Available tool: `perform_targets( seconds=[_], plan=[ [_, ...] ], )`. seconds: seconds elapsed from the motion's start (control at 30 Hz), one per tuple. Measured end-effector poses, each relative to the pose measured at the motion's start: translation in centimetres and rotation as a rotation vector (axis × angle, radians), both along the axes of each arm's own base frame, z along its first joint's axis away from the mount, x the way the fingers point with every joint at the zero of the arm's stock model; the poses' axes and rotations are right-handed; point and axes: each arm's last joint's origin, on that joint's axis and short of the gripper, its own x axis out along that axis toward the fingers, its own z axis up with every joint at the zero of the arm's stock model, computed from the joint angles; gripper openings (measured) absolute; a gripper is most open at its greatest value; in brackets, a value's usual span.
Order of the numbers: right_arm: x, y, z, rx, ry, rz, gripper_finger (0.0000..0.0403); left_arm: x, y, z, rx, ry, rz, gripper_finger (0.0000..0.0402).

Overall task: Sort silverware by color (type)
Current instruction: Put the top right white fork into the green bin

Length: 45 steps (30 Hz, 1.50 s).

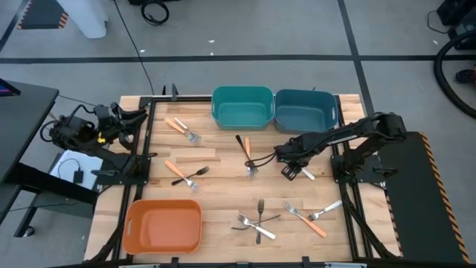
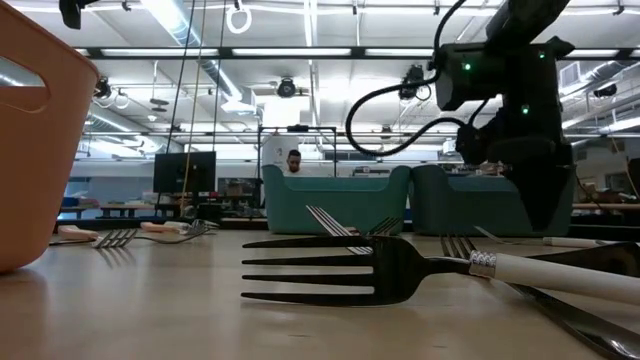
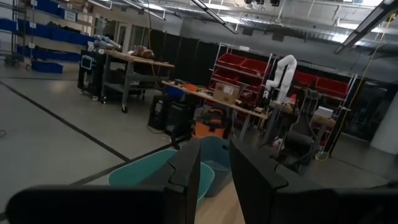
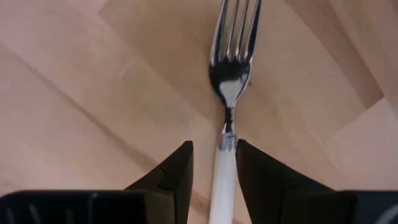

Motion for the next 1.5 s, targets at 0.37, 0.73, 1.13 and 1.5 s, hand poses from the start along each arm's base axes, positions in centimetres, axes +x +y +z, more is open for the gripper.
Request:
perform_targets(
  seconds=[0.37,0.73,1.13,1.5],
  plan=[
    [0.3,-0.8,-1.8,-0.007,0.04,-0.017,0.0128,0.0,0.0,0.0,-0.001,-0.002,0.0,0.0096],
    [0.0,-1.5,-2.5,0.068,0.021,-0.104,0.005,0.0,0.0,0.0,0.0,0.0,0.0,0.0096],
    [0.9,-1.5,-1.8,0.114,0.003,-0.083,0.0009,0.0,0.0,0.0,0.002,0.002,0.0,0.0096],
    [1.7,-1.0,-1.3,0.19,-0.049,-0.053,0.0007,0.1,0.0,-0.4,0.017,0.041,0.0,0.0096]
  ],
)
